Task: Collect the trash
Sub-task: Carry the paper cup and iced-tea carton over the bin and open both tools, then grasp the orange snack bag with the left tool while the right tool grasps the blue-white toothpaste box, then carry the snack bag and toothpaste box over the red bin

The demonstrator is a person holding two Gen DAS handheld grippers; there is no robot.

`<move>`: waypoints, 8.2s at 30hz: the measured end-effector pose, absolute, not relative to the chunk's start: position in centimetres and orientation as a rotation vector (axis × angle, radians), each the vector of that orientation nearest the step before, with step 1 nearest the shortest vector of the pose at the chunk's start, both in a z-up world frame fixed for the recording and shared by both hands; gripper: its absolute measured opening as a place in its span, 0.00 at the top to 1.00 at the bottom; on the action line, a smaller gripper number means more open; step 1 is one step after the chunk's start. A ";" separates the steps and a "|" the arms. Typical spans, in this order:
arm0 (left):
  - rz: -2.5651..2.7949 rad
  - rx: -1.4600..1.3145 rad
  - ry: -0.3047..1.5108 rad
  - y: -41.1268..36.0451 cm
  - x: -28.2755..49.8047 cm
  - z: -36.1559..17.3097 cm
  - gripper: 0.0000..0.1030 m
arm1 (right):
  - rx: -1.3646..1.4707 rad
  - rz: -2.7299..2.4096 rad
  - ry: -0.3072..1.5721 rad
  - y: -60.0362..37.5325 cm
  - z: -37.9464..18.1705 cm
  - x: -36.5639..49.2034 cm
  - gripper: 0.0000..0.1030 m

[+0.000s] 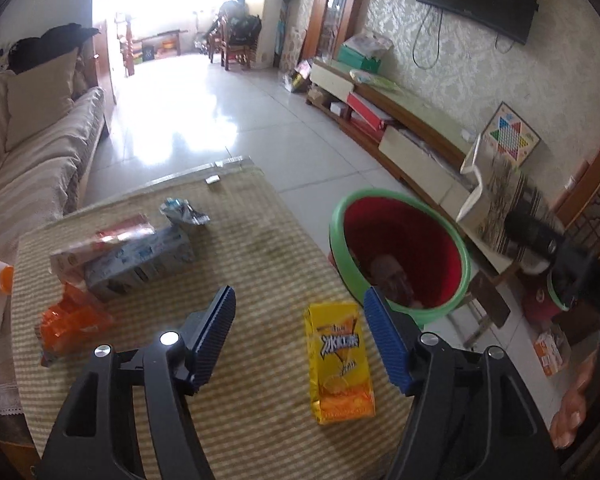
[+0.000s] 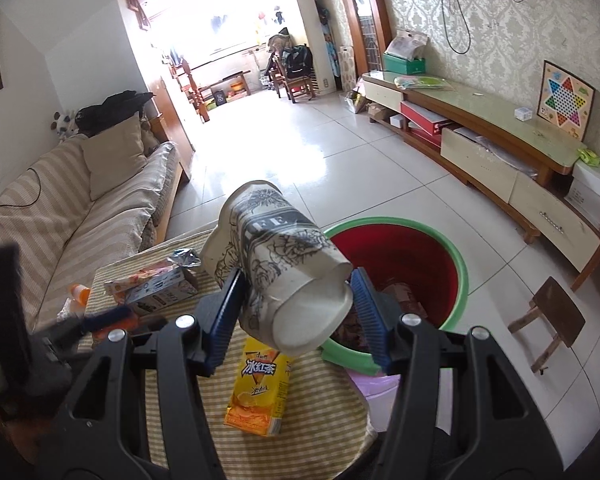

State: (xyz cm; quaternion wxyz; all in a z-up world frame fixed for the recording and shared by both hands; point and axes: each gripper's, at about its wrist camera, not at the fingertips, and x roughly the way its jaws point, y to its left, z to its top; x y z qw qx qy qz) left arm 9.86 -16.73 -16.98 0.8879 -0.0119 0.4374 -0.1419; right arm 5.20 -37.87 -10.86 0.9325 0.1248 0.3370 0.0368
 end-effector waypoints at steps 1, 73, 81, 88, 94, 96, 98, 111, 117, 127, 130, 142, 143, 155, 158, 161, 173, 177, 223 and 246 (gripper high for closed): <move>-0.306 -0.021 0.938 -17.2 9.9 -18.2 0.33 | 0.261 0.066 0.692 -38.2 -11.0 5.1 0.48; -0.387 -0.026 0.906 -21.1 16.0 -18.0 0.15 | 0.337 -0.064 0.791 -46.2 -16.8 8.3 0.21; -0.039 0.065 0.948 -4.7 14.1 -20.8 0.15 | 0.320 -0.006 0.855 -42.1 -17.9 7.6 0.21; 0.149 -0.038 1.044 6.0 14.5 -23.9 0.08 | 0.273 0.095 0.900 -36.1 -18.0 7.6 0.21; 0.140 -0.136 1.169 8.0 16.1 -28.1 0.40 | 0.188 0.170 0.918 -31.8 -17.0 7.3 0.21; 0.118 -0.190 1.160 8.5 15.4 -28.3 0.53 | 0.155 0.195 0.914 -30.4 -16.5 7.3 0.21; 0.104 -0.205 1.141 8.6 14.3 -28.0 0.55 | 0.122 0.227 0.913 -29.1 -16.1 7.8 0.21; 0.144 -0.241 1.043 7.3 1.9 -25.1 0.56 | -0.528 0.652 0.969 -11.9 -19.6 19.2 0.19; 0.158 -0.290 1.081 7.3 0.2 -26.5 0.55 | -0.866 0.677 0.982 -5.6 -23.8 22.4 0.19; 0.124 -0.247 1.080 6.5 1.0 -26.8 0.41 | -0.966 0.715 1.187 -3.5 -27.8 22.6 0.53; 0.100 -0.241 1.054 6.3 1.1 -26.5 0.28 | -0.842 0.809 1.250 -4.9 -26.3 20.7 0.61; 0.047 -0.230 1.079 4.9 2.4 -27.6 0.22 | -0.537 0.821 1.265 -8.9 -24.7 15.5 0.25; 0.048 -0.237 1.081 4.9 2.4 -27.7 0.22 | -0.494 0.814 1.265 -9.1 -24.7 15.7 0.25; 0.057 -0.266 1.118 4.7 3.4 -29.2 0.36 | -0.291 0.706 1.226 -10.5 -25.2 16.2 0.63; 0.057 -0.288 1.102 4.9 3.2 -29.2 0.40 | -0.198 0.705 1.192 -12.5 -24.3 14.9 0.64; 0.061 -0.289 1.089 4.6 2.9 -28.8 0.41 | -0.103 0.680 1.168 -14.6 -23.5 12.8 0.64; 0.019 -0.246 0.881 1.8 2.5 -21.0 0.41 | 0.115 0.497 0.946 -21.1 -16.5 6.3 0.65; 0.036 -0.228 0.834 0.7 2.8 -18.4 0.41 | 0.095 0.475 0.873 -22.3 -14.2 6.3 0.65; -0.121 -0.115 0.730 -9.3 6.9 -11.0 0.40 | 0.168 0.324 0.727 -30.4 -9.5 5.3 0.66; -0.258 -0.058 0.777 -17.3 10.7 -11.7 0.39 | 0.269 0.120 0.700 -40.3 -10.7 5.9 0.65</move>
